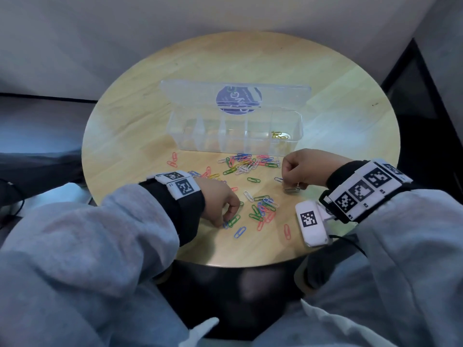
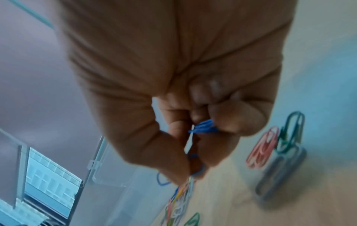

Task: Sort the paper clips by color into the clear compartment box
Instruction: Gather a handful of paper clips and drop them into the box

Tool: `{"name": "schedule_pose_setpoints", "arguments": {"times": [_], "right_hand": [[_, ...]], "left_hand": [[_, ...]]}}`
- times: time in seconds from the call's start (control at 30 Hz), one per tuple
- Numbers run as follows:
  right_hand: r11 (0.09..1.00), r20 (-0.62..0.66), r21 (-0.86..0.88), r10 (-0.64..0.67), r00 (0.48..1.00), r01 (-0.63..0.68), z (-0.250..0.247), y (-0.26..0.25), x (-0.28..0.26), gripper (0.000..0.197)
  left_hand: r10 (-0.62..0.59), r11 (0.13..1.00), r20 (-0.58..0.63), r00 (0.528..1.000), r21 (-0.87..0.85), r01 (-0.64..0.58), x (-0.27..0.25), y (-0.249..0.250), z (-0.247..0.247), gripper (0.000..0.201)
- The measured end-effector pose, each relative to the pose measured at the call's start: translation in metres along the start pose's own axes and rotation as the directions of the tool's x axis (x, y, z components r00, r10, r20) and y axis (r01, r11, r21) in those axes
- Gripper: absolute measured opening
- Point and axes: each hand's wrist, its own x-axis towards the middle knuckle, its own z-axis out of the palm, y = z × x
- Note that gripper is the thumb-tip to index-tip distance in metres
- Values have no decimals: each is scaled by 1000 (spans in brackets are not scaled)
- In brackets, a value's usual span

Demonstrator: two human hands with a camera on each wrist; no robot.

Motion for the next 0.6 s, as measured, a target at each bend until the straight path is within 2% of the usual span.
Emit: {"name": "schedule_pose_setpoints", "arguments": {"times": [0.17,0.27,0.4,0.47,0.53,0.6], "right_hand": [[958,123,285,-28,992,-8,7,0,-2,24],[931,175,361,-8,985,-56,9,-4,-1,31],[924,192,362,55,980,-123,17,-6,3,31],[933,228,339,41,973,-119,20,-5,4,27],[968,239,245,-6,971,-54,21,-6,3,21],[997,201,53,-67,977,58,21,-7,1,18]], "left_hand": [[41,999,-35,999,-14,-41,3,1,0,11],[35,999,-24,999,-29,-36,5,0,-1,8],[-5,1000,-23,1000,-15,5,7,1,-2,7],[4,1000,-28,1000,-14,-4,7,1,-1,8],[31,999,-45,999,-37,-32,7,0,0,13],[40,998,-54,998,-49,-43,6,-1,0,13]]}}
